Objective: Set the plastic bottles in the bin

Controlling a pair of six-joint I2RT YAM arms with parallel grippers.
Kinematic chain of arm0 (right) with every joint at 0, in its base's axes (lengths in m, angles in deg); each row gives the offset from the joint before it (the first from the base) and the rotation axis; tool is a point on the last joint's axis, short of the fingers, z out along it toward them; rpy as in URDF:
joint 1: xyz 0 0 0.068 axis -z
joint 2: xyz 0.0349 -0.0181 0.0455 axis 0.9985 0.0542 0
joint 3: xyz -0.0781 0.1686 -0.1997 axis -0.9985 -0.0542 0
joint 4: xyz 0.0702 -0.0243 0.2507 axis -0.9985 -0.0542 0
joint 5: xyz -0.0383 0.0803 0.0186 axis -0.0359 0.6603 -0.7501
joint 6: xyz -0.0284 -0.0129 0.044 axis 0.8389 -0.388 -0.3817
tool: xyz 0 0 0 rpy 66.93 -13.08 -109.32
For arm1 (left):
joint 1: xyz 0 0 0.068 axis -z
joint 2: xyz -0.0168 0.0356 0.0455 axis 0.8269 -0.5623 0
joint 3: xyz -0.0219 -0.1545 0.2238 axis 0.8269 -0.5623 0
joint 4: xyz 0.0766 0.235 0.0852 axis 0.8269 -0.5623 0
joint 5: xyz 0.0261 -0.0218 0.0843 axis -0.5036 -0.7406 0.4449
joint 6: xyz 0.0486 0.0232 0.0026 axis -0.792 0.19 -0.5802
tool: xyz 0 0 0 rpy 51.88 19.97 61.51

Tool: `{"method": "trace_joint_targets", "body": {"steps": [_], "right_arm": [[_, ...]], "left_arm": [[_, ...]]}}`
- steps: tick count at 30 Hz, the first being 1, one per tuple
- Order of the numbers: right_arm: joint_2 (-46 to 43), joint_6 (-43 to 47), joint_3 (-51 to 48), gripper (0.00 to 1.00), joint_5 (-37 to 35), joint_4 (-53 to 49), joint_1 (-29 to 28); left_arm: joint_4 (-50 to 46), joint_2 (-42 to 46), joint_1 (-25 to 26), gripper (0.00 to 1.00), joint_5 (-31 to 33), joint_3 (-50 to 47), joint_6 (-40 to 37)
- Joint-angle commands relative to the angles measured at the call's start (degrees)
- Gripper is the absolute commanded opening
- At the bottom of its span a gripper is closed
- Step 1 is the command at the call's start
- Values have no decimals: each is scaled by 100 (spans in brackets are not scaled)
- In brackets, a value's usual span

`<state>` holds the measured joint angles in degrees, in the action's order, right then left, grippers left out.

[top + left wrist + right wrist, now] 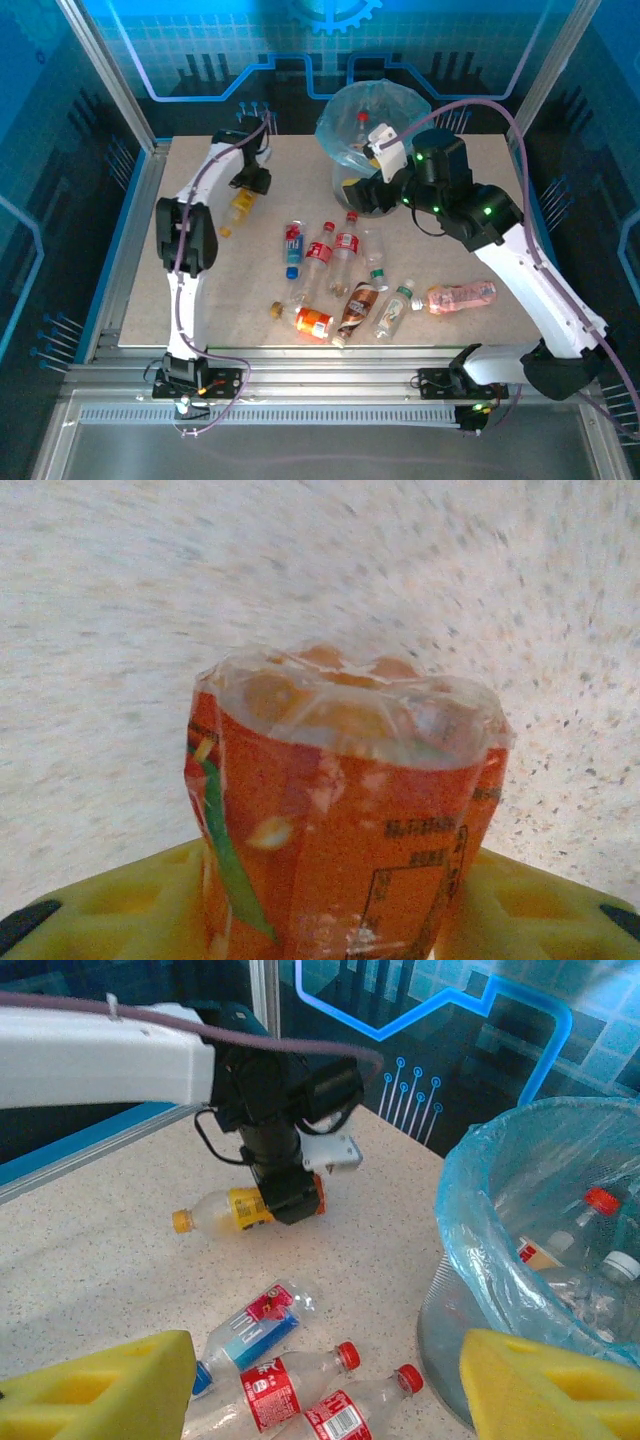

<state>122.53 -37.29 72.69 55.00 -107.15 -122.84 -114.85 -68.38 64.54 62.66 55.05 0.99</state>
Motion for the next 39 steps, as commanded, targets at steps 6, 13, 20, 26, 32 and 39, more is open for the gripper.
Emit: {"method": "trace_joint_targets", "body": {"steps": [6, 13, 20, 26, 32, 39], "right_arm": [[-614, 73, -172, 70, -95, 392, 234], [-991, 52, -478, 70, -102, 754, 410], [-1360, 24, -855, 68, -113, 1196, 583], [-1594, 9, -1185, 67, -200, 1603, 726], [-1664, -58, -1368, 67, -157, 1755, 799], [-1642, 78, -1463, 67, -147, 1717, 861]], "left_arm": [[1076, 1838, 111, 44, -107, 74, 1497], [2847, 2717, 737, 45, -234, -135, 2069], [4341, 2507, 1783, 43, -256, 345, 1788], [5466, 1593, 2548, 42, -226, 1253, 907], [6030, 160, 2801, 45, -92, 2582, 82], [6559, -927, 2789, 45, -94, 3306, -49]]}}
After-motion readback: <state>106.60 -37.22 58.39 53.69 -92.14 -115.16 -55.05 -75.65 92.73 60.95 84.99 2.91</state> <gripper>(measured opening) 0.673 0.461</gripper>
